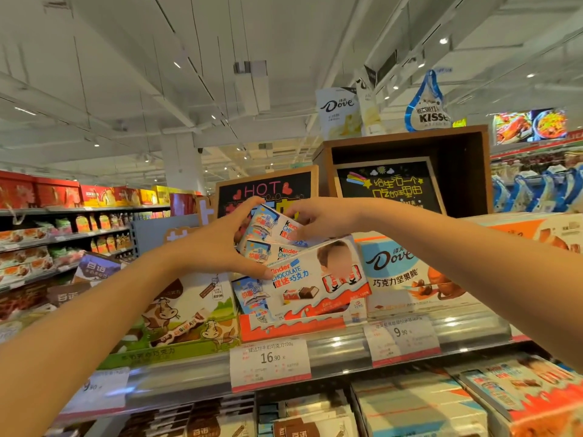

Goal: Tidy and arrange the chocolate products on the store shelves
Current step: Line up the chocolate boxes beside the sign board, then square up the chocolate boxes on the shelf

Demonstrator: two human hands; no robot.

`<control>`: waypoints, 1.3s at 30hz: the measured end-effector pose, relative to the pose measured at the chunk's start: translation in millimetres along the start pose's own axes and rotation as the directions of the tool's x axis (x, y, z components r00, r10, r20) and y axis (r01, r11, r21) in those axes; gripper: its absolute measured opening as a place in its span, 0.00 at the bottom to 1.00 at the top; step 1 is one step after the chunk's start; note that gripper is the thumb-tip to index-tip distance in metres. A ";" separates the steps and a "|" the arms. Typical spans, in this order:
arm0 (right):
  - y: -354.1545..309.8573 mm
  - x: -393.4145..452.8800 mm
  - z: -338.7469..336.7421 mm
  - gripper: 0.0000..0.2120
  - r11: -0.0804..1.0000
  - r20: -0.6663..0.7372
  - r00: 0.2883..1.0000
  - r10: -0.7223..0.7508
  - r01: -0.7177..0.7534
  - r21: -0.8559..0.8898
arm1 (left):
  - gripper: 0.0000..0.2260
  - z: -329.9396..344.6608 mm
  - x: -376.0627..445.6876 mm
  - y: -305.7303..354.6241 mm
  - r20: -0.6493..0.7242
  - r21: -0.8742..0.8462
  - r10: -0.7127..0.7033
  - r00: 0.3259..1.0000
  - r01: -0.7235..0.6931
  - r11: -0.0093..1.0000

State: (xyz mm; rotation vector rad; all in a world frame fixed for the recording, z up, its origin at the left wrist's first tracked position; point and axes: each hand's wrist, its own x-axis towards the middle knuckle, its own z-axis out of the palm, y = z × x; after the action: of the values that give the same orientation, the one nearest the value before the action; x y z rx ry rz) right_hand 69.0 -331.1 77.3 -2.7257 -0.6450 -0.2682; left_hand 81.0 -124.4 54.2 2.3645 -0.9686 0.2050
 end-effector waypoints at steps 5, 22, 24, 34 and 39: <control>20.1 -35.0 -18.2 0.21 0.983 -0.216 0.976 0.020 0.020 0.184 | 0.43 -8.1 4.7 28.3 -0.231 0.166 0.072 0.970 -0.033 0.986; 174.2 -163.7 -102.8 0.10 0.990 -0.145 0.988 -0.049 0.067 0.125 | 0.05 105.8 102.6 161.6 -0.202 0.134 0.091 0.975 -0.064 0.989; 197.8 -171.2 -109.1 0.11 0.998 -0.091 0.995 -0.051 0.052 0.016 | 0.06 121.2 113.3 166.2 -0.148 0.217 0.047 0.988 -0.014 0.976; 241.7 -169.8 -104.4 0.19 0.981 -0.001 1.000 0.025 -0.024 -0.195 | 0.15 139.4 124.9 174.3 -0.011 0.393 -0.104 0.994 0.100 0.914; 242.2 -162.3 -102.4 0.17 0.950 0.064 0.997 0.036 -0.015 -0.311 | 0.17 133.5 126.8 172.7 0.047 0.534 -0.121 0.992 0.078 0.842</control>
State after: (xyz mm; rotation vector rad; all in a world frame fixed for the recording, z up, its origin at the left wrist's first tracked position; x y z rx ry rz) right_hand 27.5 -637.1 66.0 -3.0549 -0.6317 -0.2931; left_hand 45.5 -374.1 64.8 2.9438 -0.9048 0.3853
